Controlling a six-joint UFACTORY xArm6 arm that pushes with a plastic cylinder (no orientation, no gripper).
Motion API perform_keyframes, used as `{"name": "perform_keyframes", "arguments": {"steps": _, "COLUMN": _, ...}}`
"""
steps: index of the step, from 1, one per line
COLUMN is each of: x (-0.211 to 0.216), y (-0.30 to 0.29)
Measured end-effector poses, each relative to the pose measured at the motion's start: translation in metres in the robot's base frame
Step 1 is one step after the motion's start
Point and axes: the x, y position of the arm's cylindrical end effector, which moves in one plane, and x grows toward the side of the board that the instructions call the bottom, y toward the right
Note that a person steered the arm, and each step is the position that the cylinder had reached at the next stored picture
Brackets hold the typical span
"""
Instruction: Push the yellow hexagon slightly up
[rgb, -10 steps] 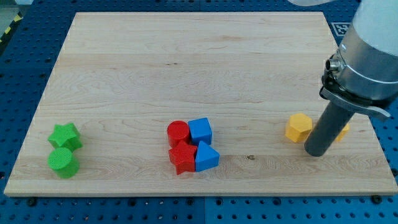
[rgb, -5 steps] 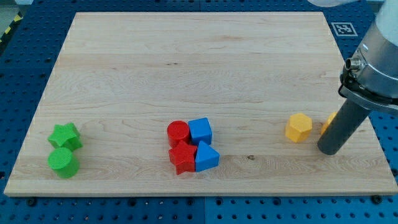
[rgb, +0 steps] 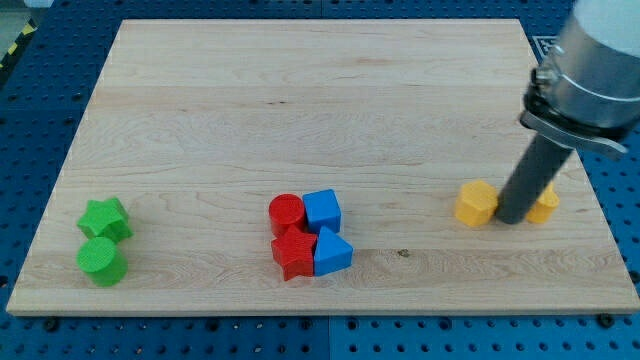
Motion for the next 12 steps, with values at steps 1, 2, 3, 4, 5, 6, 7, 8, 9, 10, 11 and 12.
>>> {"name": "perform_keyframes", "arguments": {"steps": 1, "x": -0.021, "y": -0.035}}
{"name": "perform_keyframes", "arguments": {"steps": 2, "x": -0.024, "y": -0.039}}
{"name": "perform_keyframes", "arguments": {"steps": 3, "x": -0.002, "y": -0.027}}
{"name": "perform_keyframes", "arguments": {"steps": 4, "x": 0.007, "y": -0.026}}
{"name": "perform_keyframes", "arguments": {"steps": 5, "x": 0.005, "y": -0.05}}
{"name": "perform_keyframes", "arguments": {"steps": 6, "x": 0.001, "y": -0.071}}
{"name": "perform_keyframes", "arguments": {"steps": 7, "x": 0.001, "y": -0.071}}
{"name": "perform_keyframes", "arguments": {"steps": 8, "x": 0.001, "y": -0.079}}
{"name": "perform_keyframes", "arguments": {"steps": 9, "x": -0.009, "y": -0.094}}
{"name": "perform_keyframes", "arguments": {"steps": 10, "x": -0.027, "y": -0.101}}
{"name": "perform_keyframes", "arguments": {"steps": 11, "x": -0.013, "y": -0.091}}
{"name": "perform_keyframes", "arguments": {"steps": 12, "x": 0.007, "y": -0.061}}
